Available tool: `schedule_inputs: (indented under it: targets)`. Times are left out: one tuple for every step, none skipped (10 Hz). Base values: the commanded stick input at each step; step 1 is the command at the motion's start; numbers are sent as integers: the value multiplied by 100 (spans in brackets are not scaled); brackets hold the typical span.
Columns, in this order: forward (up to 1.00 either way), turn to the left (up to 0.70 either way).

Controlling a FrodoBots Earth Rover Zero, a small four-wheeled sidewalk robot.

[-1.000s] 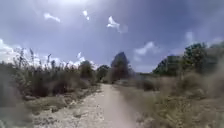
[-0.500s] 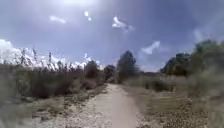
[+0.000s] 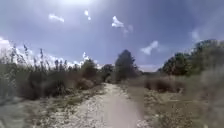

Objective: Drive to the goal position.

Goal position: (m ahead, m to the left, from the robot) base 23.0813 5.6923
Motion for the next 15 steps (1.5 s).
schedule_inputs:
  targets:
    - [85,4]
    - [85,4]
    - [85,4]
    - [85,4]
    - [85,4]
    - [85,4]
    - [85,4]
    - [85,4]
    - [85,4]
    - [85,4]
    - [85,4]
    - [85,4]
    - [85,4]
    - [85,4]
    - [85,4]
